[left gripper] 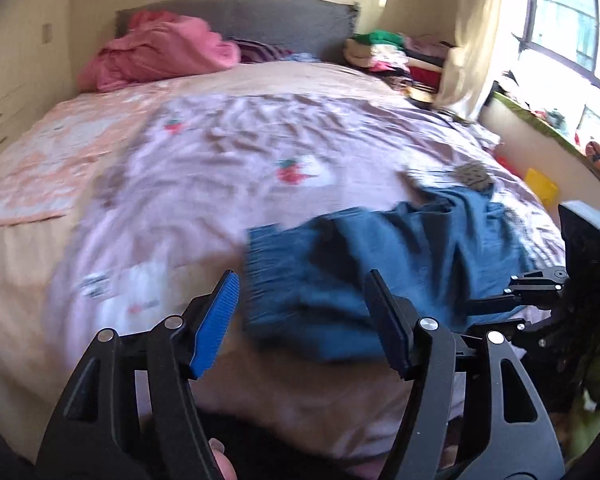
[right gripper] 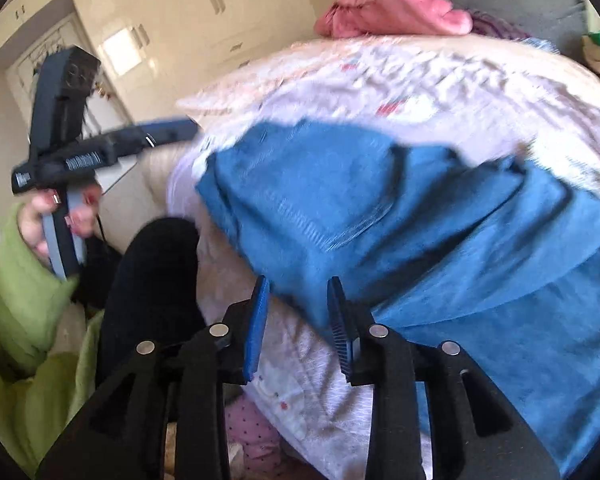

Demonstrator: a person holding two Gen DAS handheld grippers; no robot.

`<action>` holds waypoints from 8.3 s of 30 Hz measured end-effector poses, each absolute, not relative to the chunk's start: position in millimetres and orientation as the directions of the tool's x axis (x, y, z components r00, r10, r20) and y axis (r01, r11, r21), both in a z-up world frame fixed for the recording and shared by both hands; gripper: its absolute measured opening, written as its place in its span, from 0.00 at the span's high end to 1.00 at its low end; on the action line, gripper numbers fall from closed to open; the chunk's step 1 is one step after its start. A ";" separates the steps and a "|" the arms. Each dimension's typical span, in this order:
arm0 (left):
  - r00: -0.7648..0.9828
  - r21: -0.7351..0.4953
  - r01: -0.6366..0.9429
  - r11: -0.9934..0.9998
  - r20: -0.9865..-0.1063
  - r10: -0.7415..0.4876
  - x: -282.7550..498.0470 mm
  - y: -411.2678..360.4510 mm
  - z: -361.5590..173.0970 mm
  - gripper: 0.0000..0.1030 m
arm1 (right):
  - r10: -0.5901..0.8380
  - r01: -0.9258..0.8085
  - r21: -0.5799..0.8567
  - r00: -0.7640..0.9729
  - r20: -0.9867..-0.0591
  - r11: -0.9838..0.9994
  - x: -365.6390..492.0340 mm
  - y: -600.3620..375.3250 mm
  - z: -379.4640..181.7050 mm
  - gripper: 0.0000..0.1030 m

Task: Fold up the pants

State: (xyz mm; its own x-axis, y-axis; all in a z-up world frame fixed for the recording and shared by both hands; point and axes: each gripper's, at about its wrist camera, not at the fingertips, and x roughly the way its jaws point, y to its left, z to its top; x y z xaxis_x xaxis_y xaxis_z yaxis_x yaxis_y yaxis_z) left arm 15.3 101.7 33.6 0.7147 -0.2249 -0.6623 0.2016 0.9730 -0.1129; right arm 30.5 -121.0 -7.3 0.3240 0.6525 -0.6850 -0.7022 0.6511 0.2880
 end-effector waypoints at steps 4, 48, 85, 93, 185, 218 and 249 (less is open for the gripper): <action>0.656 -0.096 0.272 0.958 -0.710 -0.257 39.5 55.0 15.1 0.45 | 0.622 -0.657 0.253 0.417 -0.663 0.710 41.7 -136.8 10.4 0.60; 0.630 -0.116 0.340 0.933 -0.709 -0.318 52.0 -18.2 20.0 0.29 | 0.428 -0.350 0.259 0.611 -0.666 0.900 136.6 -231.8 38.6 0.26; 0.461 -0.249 0.456 0.854 -0.756 -0.466 92.3 -80.8 -37.7 0.44 | 0.273 -0.292 0.137 0.500 -0.822 0.946 294.3 -192.7 -28.9 0.90; 0.457 -0.307 0.439 0.845 -0.733 -0.503 101.4 -79.9 -34.9 0.45 | 0.391 -0.213 0.333 0.611 -0.689 0.919 253.7 -264.8 27.8 0.90; 0.560 -0.043 0.550 0.834 -0.722 -0.407 31.9 -98.7 2.3 0.51 | 0.338 -0.113 0.350 0.635 -0.695 0.930 48.7 -391.7 9.0 0.41; 0.423 -0.153 0.457 0.876 -0.829 -0.366 202.2 -96.0 -40.6 0.73 | 0.476 -0.143 0.473 0.499 -0.724 0.869 179.3 -415.1 -52.1 0.55; 0.490 -0.223 0.392 0.892 -0.770 -0.408 227.4 -94.1 -9.6 0.99 | 0.403 -0.166 0.394 0.640 -0.655 0.904 168.1 -422.4 4.6 0.84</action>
State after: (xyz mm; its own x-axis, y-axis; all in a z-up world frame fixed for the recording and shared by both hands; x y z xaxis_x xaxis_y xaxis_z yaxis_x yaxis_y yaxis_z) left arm 227.4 -94.1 -9.6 0.4899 -0.4080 -0.7704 0.3920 0.8925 -0.2233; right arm 168.1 -422.4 4.6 0.6396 0.4027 -0.6547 -0.1656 0.9040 0.3943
